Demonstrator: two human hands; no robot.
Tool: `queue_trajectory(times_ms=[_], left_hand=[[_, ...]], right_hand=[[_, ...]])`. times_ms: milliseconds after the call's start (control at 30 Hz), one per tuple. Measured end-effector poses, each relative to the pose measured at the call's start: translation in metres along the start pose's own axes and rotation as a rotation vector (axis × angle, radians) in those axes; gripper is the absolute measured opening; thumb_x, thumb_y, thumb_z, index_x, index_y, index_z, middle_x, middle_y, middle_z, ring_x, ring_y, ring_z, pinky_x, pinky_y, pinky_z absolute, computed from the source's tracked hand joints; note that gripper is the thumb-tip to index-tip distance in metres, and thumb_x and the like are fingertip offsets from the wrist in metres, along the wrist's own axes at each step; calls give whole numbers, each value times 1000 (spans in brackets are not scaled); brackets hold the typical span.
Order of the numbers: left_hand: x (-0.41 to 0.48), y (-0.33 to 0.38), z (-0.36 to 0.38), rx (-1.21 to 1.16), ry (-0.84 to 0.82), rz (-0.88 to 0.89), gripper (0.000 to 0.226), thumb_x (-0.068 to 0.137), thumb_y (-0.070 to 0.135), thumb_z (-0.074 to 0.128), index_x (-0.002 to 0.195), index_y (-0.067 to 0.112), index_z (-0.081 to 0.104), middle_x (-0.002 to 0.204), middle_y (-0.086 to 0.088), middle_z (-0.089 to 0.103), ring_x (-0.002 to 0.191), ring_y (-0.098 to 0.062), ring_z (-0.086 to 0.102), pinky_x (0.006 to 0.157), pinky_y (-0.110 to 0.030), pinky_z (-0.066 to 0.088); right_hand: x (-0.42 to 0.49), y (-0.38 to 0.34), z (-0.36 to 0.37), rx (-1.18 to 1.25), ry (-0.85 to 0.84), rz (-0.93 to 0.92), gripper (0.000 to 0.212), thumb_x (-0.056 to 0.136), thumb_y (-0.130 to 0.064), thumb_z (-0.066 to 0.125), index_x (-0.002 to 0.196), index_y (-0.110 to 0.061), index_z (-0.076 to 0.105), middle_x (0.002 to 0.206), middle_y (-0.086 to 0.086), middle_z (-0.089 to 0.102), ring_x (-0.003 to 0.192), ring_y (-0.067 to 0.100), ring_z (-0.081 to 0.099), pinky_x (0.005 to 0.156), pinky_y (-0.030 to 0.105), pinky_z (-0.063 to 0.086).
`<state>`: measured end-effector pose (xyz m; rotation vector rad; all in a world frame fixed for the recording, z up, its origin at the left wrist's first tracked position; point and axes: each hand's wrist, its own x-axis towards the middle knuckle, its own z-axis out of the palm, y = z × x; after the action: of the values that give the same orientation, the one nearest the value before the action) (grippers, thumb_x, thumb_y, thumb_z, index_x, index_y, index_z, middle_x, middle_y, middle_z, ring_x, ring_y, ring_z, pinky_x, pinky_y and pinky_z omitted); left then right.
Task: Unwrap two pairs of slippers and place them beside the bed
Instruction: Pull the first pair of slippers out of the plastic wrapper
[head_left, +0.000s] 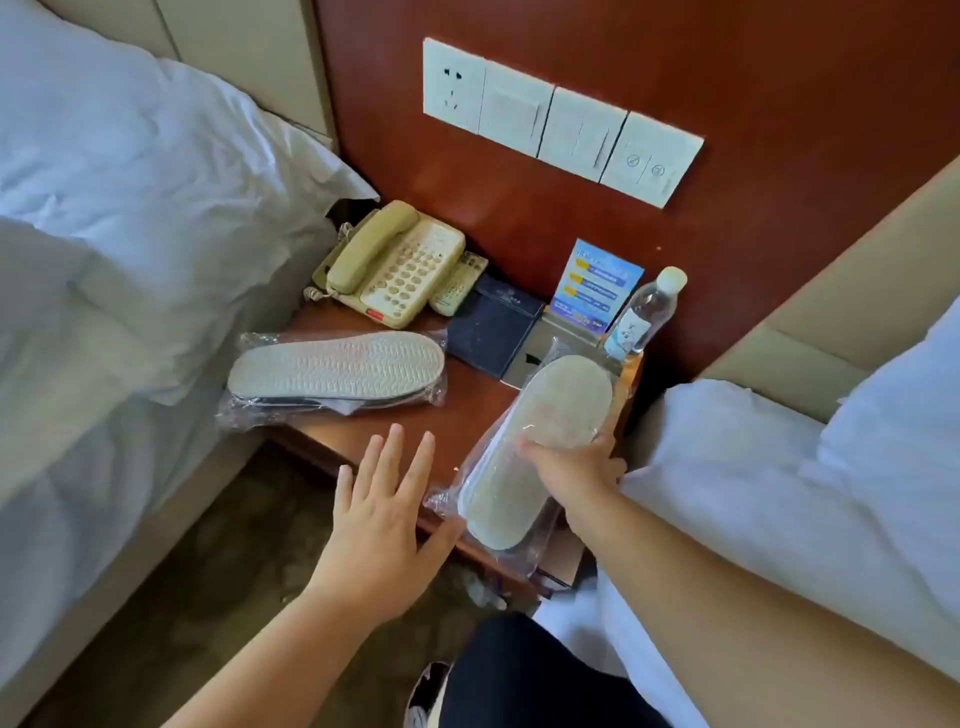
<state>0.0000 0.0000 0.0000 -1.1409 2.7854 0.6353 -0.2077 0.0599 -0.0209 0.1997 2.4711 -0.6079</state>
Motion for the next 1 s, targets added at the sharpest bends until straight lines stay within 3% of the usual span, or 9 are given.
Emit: queue_trajectory(times_ms=[100, 267, 333, 467, 600, 700, 900, 1000], left_hand=[[-3, 10, 25, -12, 36, 15, 77, 90, 73, 23, 144, 47, -26, 161, 8, -24, 146, -15, -29, 120, -46, -13], [-20, 15, 46, 40, 96, 59, 76, 88, 75, 21, 143, 52, -26, 160, 10, -25, 145, -13, -30, 119, -47, -13], [-27, 17, 44, 49, 128, 74, 77, 86, 76, 20, 148, 51, -19, 162, 10, -21, 146, -12, -28, 119, -47, -12], [-47, 21, 30, 104, 185, 80, 75, 88, 75, 25, 147, 54, -17, 163, 10, -17, 147, -10, -26, 120, -46, -11], [-67, 28, 10, 136, 219, 55, 76, 87, 77, 21, 149, 51, -13, 165, 8, -11, 149, -11, -20, 121, -46, -9], [-79, 30, -3, 175, 208, 47, 78, 86, 76, 21, 150, 49, -13, 166, 7, -8, 150, -13, -17, 121, -48, -7], [-87, 39, -30, 192, 258, 36, 77, 89, 75, 27, 153, 47, -3, 166, 9, -5, 150, -12, -14, 118, -40, -15], [-88, 50, -43, 88, 276, 7, 74, 88, 75, 34, 152, 47, 14, 164, 13, 5, 150, -16, 1, 120, -43, 4]], right_hand=[[7, 14, 12, 115, -39, 105, 118, 34, -68, 81, 131, -23, 31, 131, 9, 40, 111, 35, 49, 86, 52, 49], [14, 32, 31, 200, -49, -4, 109, 44, -56, 90, 130, -16, 37, 129, 10, 46, 110, 34, 54, 82, 45, 51], [13, 32, 29, 317, -83, -15, 104, 48, -48, 93, 130, -14, 39, 130, 12, 49, 110, 34, 56, 82, 44, 53], [9, 40, 20, 540, -232, -28, 89, 54, -36, 95, 125, -8, 48, 124, 15, 60, 107, 36, 61, 77, 40, 53], [1, 53, 5, 637, -432, -41, 78, 55, -34, 94, 117, -2, 60, 114, 16, 68, 101, 36, 66, 90, 43, 54], [-9, 58, -10, 645, -502, -77, 73, 52, -28, 96, 111, -3, 63, 105, 15, 71, 88, 35, 69, 84, 48, 58], [-33, 50, -39, 770, -577, -214, 74, 52, -28, 95, 116, -12, 61, 107, 9, 70, 93, 33, 68, 86, 50, 56], [-52, 47, -56, 833, -630, -289, 65, 56, -24, 93, 110, -19, 56, 104, 8, 70, 91, 31, 69, 83, 53, 57]])
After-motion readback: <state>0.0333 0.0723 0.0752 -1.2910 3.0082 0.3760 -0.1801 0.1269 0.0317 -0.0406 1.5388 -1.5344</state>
